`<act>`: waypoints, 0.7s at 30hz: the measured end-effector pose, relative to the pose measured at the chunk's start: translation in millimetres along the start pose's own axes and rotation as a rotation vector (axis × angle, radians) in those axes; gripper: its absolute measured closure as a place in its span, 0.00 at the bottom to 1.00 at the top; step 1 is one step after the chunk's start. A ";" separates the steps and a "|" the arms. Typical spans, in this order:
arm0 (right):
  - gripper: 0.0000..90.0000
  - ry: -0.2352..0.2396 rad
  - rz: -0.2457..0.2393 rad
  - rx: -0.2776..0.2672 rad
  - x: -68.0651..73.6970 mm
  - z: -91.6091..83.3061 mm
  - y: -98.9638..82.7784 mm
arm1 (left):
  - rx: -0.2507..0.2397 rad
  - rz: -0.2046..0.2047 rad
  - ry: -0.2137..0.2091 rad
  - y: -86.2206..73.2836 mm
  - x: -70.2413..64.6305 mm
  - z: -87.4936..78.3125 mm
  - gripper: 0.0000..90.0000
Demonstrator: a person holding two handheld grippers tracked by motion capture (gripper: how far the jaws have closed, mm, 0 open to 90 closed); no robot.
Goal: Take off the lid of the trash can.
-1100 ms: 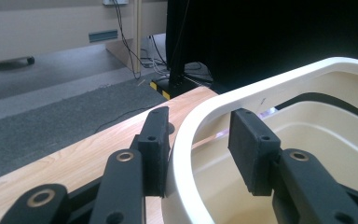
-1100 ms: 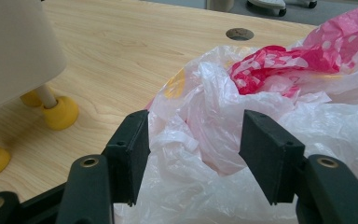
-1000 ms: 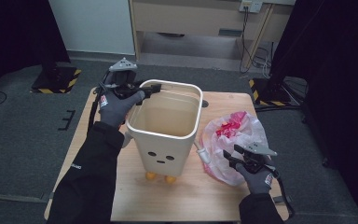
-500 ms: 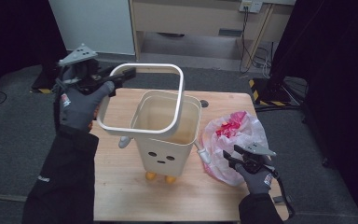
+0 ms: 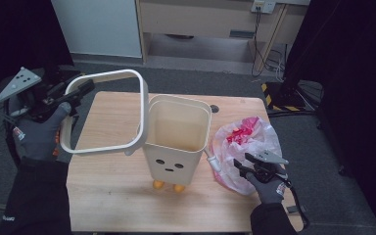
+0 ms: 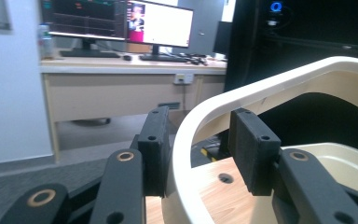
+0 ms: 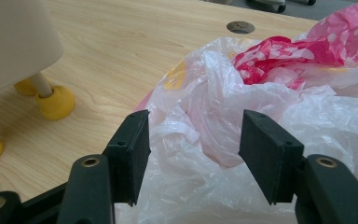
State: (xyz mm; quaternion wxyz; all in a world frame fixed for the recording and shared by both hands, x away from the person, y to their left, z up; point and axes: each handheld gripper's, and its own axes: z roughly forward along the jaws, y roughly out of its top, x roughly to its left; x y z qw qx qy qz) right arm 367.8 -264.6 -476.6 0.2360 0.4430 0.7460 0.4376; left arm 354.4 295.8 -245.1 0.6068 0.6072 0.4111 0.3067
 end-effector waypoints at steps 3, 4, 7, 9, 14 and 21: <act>0.48 -0.003 0.000 0.001 0.4 -0.9 -0.1 | 0.009 -0.015 0.032 -14.4 8.7 -10.5 0.65; 0.48 -0.004 -0.001 0.001 0.6 -1.3 0.0 | 0.009 -0.022 0.040 -19.8 11.8 -13.5 0.65; 0.48 -0.009 -0.007 -0.004 0.5 -2.2 0.5 | 0.007 -0.028 0.061 -36.0 22.4 -22.3 0.65; 0.48 -0.010 -0.006 0.000 1.1 -2.5 -0.2 | 0.005 -0.039 0.072 -46.5 29.6 -28.1 0.65; 0.48 -0.013 -0.013 0.005 2.1 -1.7 -0.5 | 0.017 -0.058 0.111 -74.8 48.3 -38.7 0.65; 0.48 -0.013 -0.008 0.008 2.0 -1.3 -0.9 | 0.069 -0.057 0.178 -116.1 64.4 -37.4 0.65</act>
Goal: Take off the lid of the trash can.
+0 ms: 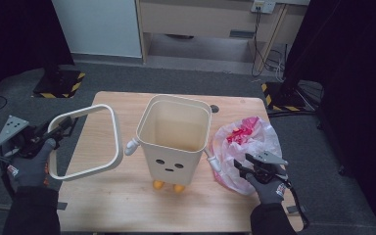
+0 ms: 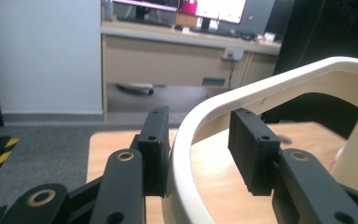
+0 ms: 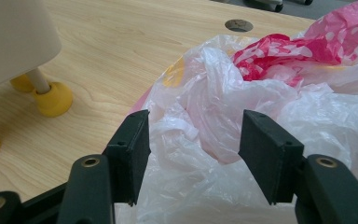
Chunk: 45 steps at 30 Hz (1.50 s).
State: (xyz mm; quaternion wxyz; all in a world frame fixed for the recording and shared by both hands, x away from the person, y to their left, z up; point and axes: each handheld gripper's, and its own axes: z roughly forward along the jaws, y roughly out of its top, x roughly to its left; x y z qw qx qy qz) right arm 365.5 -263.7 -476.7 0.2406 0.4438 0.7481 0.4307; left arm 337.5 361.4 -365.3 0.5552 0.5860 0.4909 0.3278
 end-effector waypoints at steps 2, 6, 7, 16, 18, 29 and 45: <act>0.48 -0.001 -0.001 0.000 -0.2 -0.4 -0.1 | 0.019 0.006 0.013 -10.7 2.6 4.2 0.65; 0.48 -0.003 0.000 -0.003 0.3 -0.7 0.0 | 0.055 0.002 0.039 -34.0 7.6 13.0 0.65; 0.48 -0.004 0.000 -0.005 0.4 -0.8 0.1 | 0.066 -0.002 0.043 -39.3 9.5 15.3 0.66; 0.48 -0.003 -0.002 -0.020 -0.2 -1.9 1.5 | 0.122 0.028 0.097 -66.7 25.2 18.6 0.67; 0.48 -0.004 -0.005 -0.018 0.0 -1.7 1.5 | 0.133 0.027 0.106 -71.1 26.1 20.4 0.67; 0.47 -0.005 0.000 -0.026 0.4 -2.2 2.2 | 0.266 0.128 0.162 -105.1 11.5 54.4 0.65; 0.47 -0.007 -0.001 -0.028 0.2 -2.4 3.2 | 0.442 0.190 0.063 -140.9 -11.7 90.6 0.65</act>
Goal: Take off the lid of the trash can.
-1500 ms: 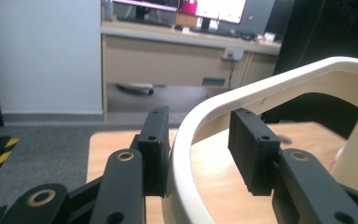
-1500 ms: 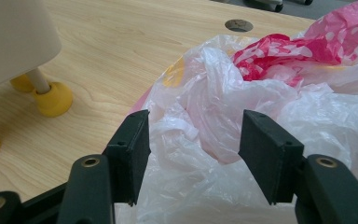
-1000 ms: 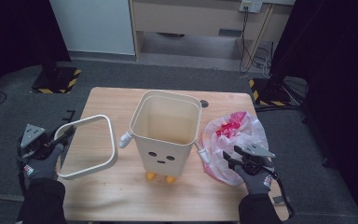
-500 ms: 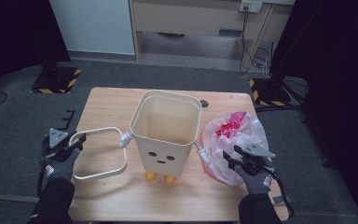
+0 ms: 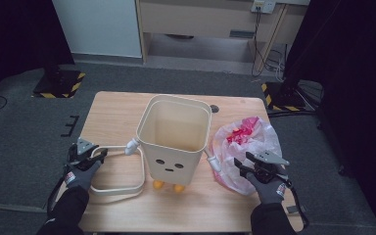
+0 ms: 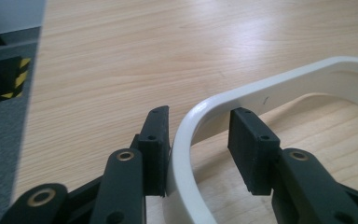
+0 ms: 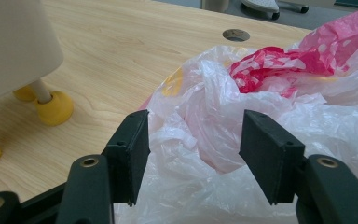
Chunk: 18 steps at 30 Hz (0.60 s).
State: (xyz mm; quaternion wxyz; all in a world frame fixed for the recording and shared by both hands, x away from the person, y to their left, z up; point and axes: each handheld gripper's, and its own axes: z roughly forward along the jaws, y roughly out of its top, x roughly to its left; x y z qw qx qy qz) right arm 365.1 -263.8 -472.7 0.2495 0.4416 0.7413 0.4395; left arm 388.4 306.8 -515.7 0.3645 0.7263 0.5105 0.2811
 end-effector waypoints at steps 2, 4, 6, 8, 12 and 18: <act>0.47 -0.001 -0.002 -0.002 -0.4 -0.3 0.1 | 0.001 0.011 -0.012 -0.8 -3.9 3.0 0.65; 0.47 0.001 0.000 -0.009 -0.6 -0.4 0.3 | 0.017 0.030 -0.013 -1.5 -5.9 5.2 0.63; 0.47 0.001 0.004 -0.010 -0.5 -1.0 0.7 | 0.041 0.035 -0.017 -2.5 -6.1 7.2 0.59; 0.47 0.001 0.004 -0.015 -0.5 -1.6 1.1 | 0.035 0.024 -0.041 -3.6 -5.9 7.7 0.53; 0.47 -0.003 0.007 -0.034 -1.3 -4.3 3.0 | 0.015 -0.013 -0.078 -2.3 -4.0 1.2 0.44; 0.47 -0.024 0.029 -0.076 -4.2 -11.1 6.4 | -0.017 -0.048 -0.068 -3.3 1.8 -25.7 0.40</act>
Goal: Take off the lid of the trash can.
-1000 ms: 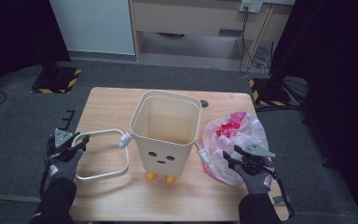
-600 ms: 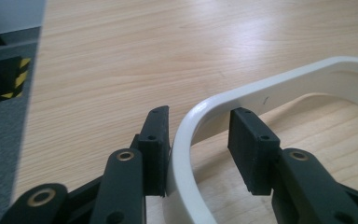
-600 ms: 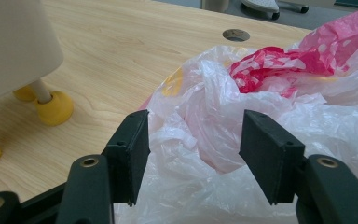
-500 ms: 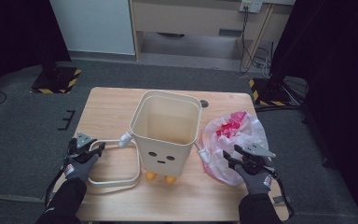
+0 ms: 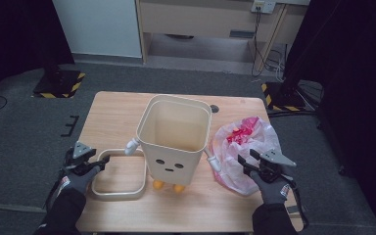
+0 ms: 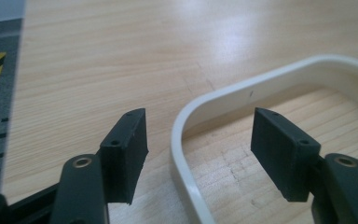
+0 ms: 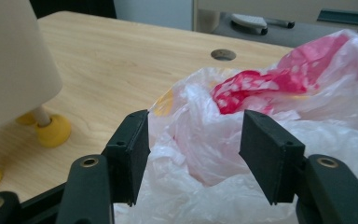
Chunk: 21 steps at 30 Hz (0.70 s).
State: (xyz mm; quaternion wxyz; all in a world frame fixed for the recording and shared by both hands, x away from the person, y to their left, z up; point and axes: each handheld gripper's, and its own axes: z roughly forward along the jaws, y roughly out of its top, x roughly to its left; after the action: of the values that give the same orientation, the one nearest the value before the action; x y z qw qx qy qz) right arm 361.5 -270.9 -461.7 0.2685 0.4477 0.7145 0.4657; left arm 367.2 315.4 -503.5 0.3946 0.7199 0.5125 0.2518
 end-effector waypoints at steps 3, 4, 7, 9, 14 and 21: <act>0.47 -0.017 0.011 -0.033 -3.5 -4.7 2.7 | -0.065 -0.062 0.020 1.6 3.5 -19.5 0.37; 0.46 -0.026 0.014 -0.041 -5.0 -6.8 3.9 | -0.085 -0.076 0.027 1.5 3.6 -25.7 0.35; 0.46 -0.061 0.024 -0.061 -10.0 -12.6 6.4 | -0.116 -0.105 0.034 -2.7 2.0 -42.1 0.33; 0.45 -0.089 0.029 -0.072 -13.6 -15.4 7.0 | -0.119 -0.115 0.033 -6.8 -0.9 -51.3 0.32; 0.43 -0.131 0.035 -0.069 -19.6 -14.6 7.8 | -0.149 -0.133 0.006 -12.3 -10.3 -68.2 0.30; 0.39 -0.144 0.027 -0.041 -21.0 5.3 9.7 | -0.126 -0.070 -0.019 -8.9 -20.8 -61.6 0.30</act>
State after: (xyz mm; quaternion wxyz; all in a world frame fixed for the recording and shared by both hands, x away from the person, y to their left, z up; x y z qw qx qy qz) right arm 379.1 -285.7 -455.8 0.3217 0.4841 0.6777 0.4504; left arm 307.9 316.4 -475.4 0.4523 0.6777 0.5168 0.2628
